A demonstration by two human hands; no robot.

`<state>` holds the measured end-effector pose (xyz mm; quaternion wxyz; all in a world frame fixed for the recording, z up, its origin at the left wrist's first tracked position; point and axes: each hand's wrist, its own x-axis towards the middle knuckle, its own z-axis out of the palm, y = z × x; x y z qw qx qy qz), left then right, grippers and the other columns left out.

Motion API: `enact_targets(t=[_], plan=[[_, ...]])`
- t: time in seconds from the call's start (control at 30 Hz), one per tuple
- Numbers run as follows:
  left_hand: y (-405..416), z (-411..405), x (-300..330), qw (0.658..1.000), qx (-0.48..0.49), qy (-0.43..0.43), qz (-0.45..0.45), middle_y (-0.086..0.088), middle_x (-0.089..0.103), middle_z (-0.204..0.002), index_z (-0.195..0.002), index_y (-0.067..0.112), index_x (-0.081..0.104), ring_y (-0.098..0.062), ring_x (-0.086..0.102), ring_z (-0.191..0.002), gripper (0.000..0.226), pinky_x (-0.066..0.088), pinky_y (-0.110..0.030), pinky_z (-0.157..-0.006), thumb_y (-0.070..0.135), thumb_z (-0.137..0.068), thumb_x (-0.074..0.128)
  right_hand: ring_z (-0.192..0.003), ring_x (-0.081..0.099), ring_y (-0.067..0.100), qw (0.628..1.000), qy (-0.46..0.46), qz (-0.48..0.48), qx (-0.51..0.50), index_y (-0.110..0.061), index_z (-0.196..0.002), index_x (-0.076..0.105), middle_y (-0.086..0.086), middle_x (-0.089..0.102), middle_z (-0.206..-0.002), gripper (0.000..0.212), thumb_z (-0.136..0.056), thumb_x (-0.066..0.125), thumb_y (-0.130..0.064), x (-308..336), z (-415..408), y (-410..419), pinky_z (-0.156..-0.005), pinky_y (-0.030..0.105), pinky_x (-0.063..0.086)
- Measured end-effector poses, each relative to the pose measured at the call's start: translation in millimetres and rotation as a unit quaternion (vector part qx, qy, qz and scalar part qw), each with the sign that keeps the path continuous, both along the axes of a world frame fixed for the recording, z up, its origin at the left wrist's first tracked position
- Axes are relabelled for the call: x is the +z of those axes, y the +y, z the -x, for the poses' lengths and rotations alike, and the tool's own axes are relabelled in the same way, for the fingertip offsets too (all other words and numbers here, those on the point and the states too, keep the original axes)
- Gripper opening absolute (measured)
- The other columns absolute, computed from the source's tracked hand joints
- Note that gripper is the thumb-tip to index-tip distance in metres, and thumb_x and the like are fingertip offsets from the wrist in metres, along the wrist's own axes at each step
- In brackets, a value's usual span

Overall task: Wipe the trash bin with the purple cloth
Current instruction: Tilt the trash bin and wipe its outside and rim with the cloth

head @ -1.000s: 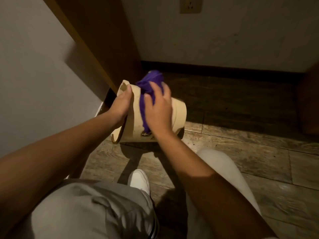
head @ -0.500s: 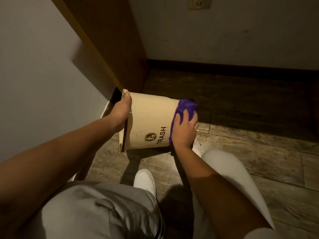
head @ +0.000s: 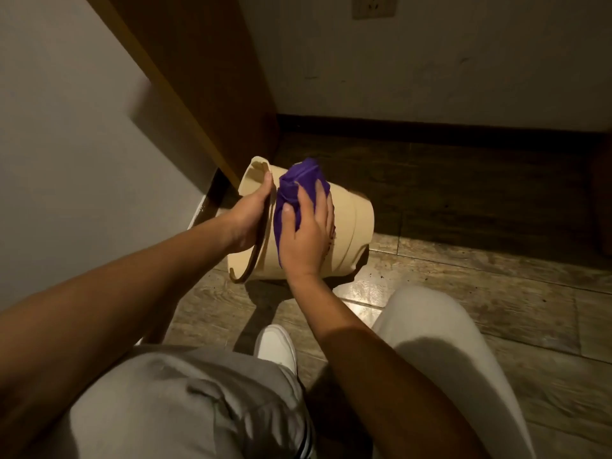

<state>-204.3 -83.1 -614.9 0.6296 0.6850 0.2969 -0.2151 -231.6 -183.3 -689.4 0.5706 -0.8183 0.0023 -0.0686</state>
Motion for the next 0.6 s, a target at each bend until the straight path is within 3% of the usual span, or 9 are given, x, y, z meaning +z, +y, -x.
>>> enact_targets(t=[0.07,0.13,0.23,0.27,0.3,0.37,0.4,0.53,0.6], plan=[[5,4,-2,0.999,0.015,-0.009,-0.028,-0.003,0.077,-0.115,-0.122,0.024,0.070,-0.021,0.070,-0.110,0.067,0.051,-0.039,-0.094,0.073,-0.098,0.032,-0.154,0.026,0.033,0.993,-0.031,0.112,0.014,-0.027,-0.147,0.053,0.007,0.038,-0.165,0.048,-0.103,0.045,-0.045,-14,4,1,-0.123,0.058,0.022],[11,5,-3,0.998,0.039,-0.008,-0.052,-0.003,0.080,-0.107,-0.123,0.022,0.069,-0.023,0.075,-0.102,0.069,0.054,-0.040,-0.086,0.074,-0.097,0.032,-0.153,0.029,0.034,0.985,-0.028,0.169,0.016,-0.030,-0.147,0.052,0.008,0.039,-0.164,0.049,-0.103,0.043,-0.050,-29,-1,-5,-0.124,0.057,0.021],[24,8,-2,0.992,0.114,0.007,-0.051,-0.002,0.082,-0.090,-0.119,0.021,0.061,-0.019,0.080,-0.080,0.063,0.060,-0.032,-0.063,0.073,-0.097,0.033,-0.152,0.029,0.037,0.978,0.090,0.183,-0.034,-0.031,-0.147,0.049,0.010,0.036,-0.165,0.047,-0.105,0.042,-0.049,-59,-13,-27,-0.120,0.061,0.026],[27,9,-3,0.990,0.129,0.006,-0.053,0.000,0.082,-0.090,-0.118,0.021,0.058,-0.017,0.080,-0.080,0.059,0.062,-0.030,-0.063,0.071,-0.099,0.031,-0.151,0.029,0.038,0.974,0.145,0.169,-0.050,-0.030,-0.148,0.048,0.011,0.034,-0.165,0.047,-0.106,0.041,-0.048,-67,-17,-36,-0.118,0.061,0.030],[27,9,-3,0.989,0.134,0.007,-0.069,0.001,0.081,-0.106,-0.126,0.021,0.054,-0.017,0.078,-0.095,0.060,0.063,-0.033,-0.076,0.069,-0.100,0.029,-0.149,0.031,0.040,0.967,0.198,0.146,-0.065,-0.028,-0.150,0.046,0.012,0.032,-0.166,0.047,-0.106,0.041,-0.046,-73,-21,-43,-0.116,0.060,0.033],[26,6,-7,0.982,0.145,0.017,-0.116,-0.010,0.055,-0.148,-0.155,0.014,0.034,-0.033,0.054,-0.134,0.077,0.044,-0.047,-0.105,0.069,-0.100,0.028,-0.142,0.040,0.040,0.954,0.267,0.110,-0.084,-0.026,-0.151,0.045,0.012,0.035,-0.163,0.047,-0.107,0.043,-0.042,-79,-25,-51,-0.111,0.056,0.041],[26,3,-9,0.982,0.138,0.019,-0.126,-0.014,0.048,-0.153,-0.157,0.013,0.030,-0.037,0.048,-0.137,0.081,0.038,-0.049,-0.108,0.070,-0.100,0.028,-0.139,0.044,0.039,0.951,0.278,0.100,-0.087,-0.026,-0.150,0.047,0.012,0.039,-0.160,0.046,-0.107,0.045,-0.040,-80,-25,-53,-0.109,0.055,0.043],[29,2,-5,0.999,0.009,0.010,-0.051,-0.008,0.068,-0.103,-0.114,0.013,0.061,-0.021,0.071,-0.090,0.057,0.053,-0.033,-0.081,0.064,-0.100,0.042,-0.132,0.053,0.034,0.956,0.259,0.034,-0.130,-0.023,-0.147,0.049,0.009,0.043,-0.154,0.043,-0.107,0.050,-0.035,-70,-28,-66,-0.104,0.050,0.050],[30,10,-8,0.994,-0.085,0.009,-0.062,-0.007,0.071,-0.107,-0.120,0.015,0.063,-0.023,0.069,-0.098,0.051,0.052,-0.035,-0.080,0.059,-0.100,0.048,-0.128,0.055,0.029,0.965,0.225,-0.004,-0.133,-0.022,-0.148,0.049,0.007,0.044,-0.154,0.043,-0.107,0.050,-0.035,-56,-32,-67,-0.101,0.044,0.051]])
